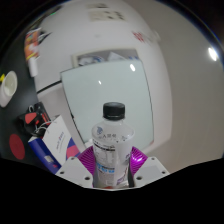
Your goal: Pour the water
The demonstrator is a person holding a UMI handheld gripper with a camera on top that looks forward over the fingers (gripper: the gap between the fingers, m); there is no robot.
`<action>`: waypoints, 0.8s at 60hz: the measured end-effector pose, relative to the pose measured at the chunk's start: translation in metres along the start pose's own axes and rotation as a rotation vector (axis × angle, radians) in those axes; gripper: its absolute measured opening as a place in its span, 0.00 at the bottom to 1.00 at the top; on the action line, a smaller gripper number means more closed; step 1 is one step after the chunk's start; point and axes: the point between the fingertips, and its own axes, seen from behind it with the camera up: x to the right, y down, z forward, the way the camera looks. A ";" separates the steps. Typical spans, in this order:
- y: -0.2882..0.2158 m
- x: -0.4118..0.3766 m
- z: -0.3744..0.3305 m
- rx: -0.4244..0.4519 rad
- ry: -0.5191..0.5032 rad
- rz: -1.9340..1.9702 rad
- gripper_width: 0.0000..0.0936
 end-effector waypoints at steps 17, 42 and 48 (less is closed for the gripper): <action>-0.145 -0.151 -0.004 0.352 -0.107 -0.706 0.42; -0.159 -0.208 -0.010 0.413 -0.177 -0.841 0.42; -0.175 -0.179 -0.015 0.447 -0.197 -0.675 0.42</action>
